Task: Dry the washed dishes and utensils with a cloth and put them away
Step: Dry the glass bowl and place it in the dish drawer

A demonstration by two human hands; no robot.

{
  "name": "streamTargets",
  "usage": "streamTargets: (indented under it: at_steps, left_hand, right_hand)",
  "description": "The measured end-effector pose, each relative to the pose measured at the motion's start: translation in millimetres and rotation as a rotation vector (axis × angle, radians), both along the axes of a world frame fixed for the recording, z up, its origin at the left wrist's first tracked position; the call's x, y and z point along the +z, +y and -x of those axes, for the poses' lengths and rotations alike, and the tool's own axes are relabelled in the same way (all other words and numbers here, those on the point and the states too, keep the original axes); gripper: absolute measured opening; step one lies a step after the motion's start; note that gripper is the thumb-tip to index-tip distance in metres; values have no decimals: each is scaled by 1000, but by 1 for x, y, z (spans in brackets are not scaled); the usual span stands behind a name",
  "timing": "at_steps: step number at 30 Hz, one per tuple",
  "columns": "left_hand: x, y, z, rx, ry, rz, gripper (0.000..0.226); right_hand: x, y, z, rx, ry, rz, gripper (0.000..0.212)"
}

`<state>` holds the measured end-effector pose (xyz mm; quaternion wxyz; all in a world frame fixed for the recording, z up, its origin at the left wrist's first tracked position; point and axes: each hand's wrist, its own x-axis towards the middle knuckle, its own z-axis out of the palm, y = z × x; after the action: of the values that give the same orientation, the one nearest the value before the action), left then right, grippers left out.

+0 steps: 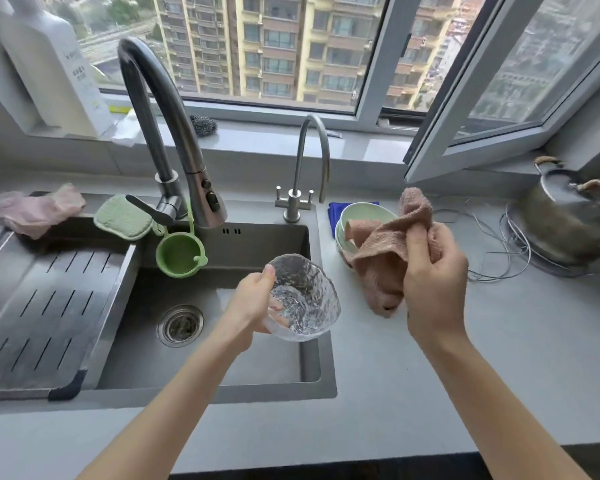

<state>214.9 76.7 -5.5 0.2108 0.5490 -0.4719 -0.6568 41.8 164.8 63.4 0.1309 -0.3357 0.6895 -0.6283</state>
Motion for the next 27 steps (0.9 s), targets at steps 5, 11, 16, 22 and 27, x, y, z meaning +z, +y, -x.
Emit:
streamTargets:
  at_steps: [5, 11, 16, 22, 27]
  left_hand:
    - [2, 1, 9, -28, -32, 103, 42]
    - [14, 10, 8, -90, -38, 193, 35]
    - [19, 25, 18, -122, 1, 315, 36]
    - [9, 19, 26, 74, 12, 323, 34]
    - [2, 25, 40, 235, -31, 377, 28]
  right_hand:
    - [-46, -5, -16, 169, 152, -495, 43]
    - [-72, 1, -16, 595, 819, -448, 86]
    - [-63, -25, -15, 505, 450, -552, 101]
    - [-78, -34, -25, 177, -334, -564, 83]
    - [-95, -33, -36, 35, -999, -447, 29]
